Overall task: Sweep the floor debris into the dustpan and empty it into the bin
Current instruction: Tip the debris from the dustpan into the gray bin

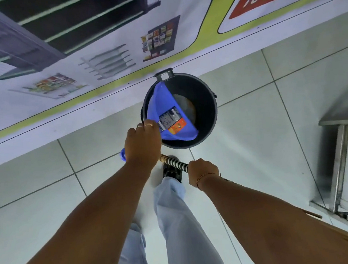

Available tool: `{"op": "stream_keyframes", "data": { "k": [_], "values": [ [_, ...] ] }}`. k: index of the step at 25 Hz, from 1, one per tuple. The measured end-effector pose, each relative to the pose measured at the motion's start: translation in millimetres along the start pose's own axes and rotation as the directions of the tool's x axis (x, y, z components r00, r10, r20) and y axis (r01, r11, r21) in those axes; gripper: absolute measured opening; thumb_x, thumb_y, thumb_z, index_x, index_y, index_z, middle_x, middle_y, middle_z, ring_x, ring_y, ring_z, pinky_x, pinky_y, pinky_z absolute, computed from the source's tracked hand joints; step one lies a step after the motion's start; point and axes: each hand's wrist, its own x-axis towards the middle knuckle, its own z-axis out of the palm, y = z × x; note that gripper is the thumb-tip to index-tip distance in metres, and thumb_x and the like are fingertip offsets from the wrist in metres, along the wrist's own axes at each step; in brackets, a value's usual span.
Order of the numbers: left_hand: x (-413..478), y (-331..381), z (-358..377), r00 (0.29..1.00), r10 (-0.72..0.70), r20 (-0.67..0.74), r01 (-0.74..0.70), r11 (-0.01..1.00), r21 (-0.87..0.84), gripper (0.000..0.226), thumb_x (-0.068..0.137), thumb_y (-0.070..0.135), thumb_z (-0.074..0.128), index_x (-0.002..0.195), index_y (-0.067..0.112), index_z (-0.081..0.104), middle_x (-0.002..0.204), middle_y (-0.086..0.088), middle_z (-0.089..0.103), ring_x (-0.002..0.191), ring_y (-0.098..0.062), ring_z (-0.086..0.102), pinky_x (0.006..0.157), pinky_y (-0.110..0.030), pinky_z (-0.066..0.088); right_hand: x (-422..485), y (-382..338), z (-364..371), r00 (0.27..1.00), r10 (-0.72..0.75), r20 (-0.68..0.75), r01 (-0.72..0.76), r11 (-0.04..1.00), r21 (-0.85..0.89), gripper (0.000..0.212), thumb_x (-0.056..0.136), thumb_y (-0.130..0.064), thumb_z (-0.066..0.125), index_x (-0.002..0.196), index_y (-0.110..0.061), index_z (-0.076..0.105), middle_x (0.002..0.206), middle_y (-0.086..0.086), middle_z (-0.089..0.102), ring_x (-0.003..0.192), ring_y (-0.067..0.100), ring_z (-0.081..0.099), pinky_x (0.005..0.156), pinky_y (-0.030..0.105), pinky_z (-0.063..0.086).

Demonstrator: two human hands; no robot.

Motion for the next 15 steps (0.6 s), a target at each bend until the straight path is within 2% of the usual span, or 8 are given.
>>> {"op": "stream_keyframes", "data": {
  "k": [2,4,6,8,11,13,15],
  "values": [
    [-11,-10,18,0.986,-0.146,-0.079,0.134,0.982,-0.133,0.027,0.073,0.008,0.064,0.099,0.005,0.058,0.084,-0.01,0.066,0.071,-0.027,0.063,0.065,-0.032,0.049,-2,-1,-1,1.0,0.021,0.016,-0.021,0.999,-0.024,0.035,0.09,-0.013,0.051,0.124,-0.011,0.057,0.123,0.009,0.061,0.116,0.029,0.059,0.087,0.035,0.05],
    [-32,-22,40,0.968,-0.249,-0.025,0.218,0.888,-0.404,0.031,0.074,-0.003,0.06,0.104,0.0,0.056,0.091,-0.02,0.064,0.079,-0.039,0.061,0.077,-0.044,0.047,-6,-6,-2,0.999,0.04,0.01,-0.04,0.999,-0.017,0.035,0.09,-0.017,0.05,0.124,-0.011,0.057,0.125,0.009,0.061,0.118,0.03,0.058,0.09,0.036,0.049],
    [-60,-37,58,0.93,-0.366,0.034,0.313,0.742,-0.593,0.034,0.078,-0.005,0.058,0.111,0.0,0.053,0.102,-0.023,0.06,0.089,-0.043,0.058,0.086,-0.049,0.042,-13,-20,1,0.999,0.033,0.016,-0.033,0.999,-0.014,0.037,0.09,-0.02,0.048,0.126,-0.01,0.055,0.126,0.009,0.06,0.118,0.031,0.057,0.092,0.037,0.048],
    [-92,-60,76,0.865,-0.486,0.126,0.412,0.544,-0.731,0.033,0.085,0.001,0.056,0.117,0.001,0.048,0.109,-0.024,0.058,0.097,-0.044,0.055,0.09,-0.05,0.041,-20,-48,3,0.999,0.007,0.054,-0.009,0.999,0.032,0.043,0.091,-0.024,0.048,0.132,-0.01,0.046,0.13,0.011,0.057,0.121,0.032,0.055,0.095,0.038,0.045],
    [-129,-100,92,0.764,-0.6,0.236,0.461,0.253,-0.851,0.034,0.09,0.009,0.052,0.122,0.004,0.041,0.115,-0.023,0.057,0.103,-0.044,0.054,0.088,-0.052,0.044,-20,-103,4,0.991,-0.122,0.053,0.117,0.988,0.096,0.049,0.091,-0.022,0.051,0.135,-0.009,0.037,0.131,0.017,0.054,0.12,0.035,0.055,0.096,0.039,0.043],
    [-154,-138,105,0.712,-0.635,0.3,0.489,0.142,-0.86,0.033,0.09,0.009,0.051,0.121,0.005,0.039,0.117,-0.021,0.057,0.104,-0.041,0.054,0.086,-0.05,0.044,-31,-152,16,0.975,-0.216,0.054,0.212,0.974,0.077,0.053,0.087,-0.018,0.055,0.136,-0.009,0.036,0.126,0.017,0.059,0.115,0.034,0.058,0.094,0.037,0.043],
    [-179,-175,118,0.679,-0.652,0.339,0.5,0.072,-0.863,0.032,0.089,0.006,0.051,0.119,0.005,0.039,0.116,-0.021,0.057,0.103,-0.041,0.054,0.085,-0.049,0.044,-44,-193,38,0.977,-0.197,0.084,0.196,0.98,0.019,0.056,0.086,-0.021,0.058,0.137,-0.009,0.038,0.126,0.016,0.06,0.117,0.033,0.058,0.096,0.035,0.044]
  ]
}}
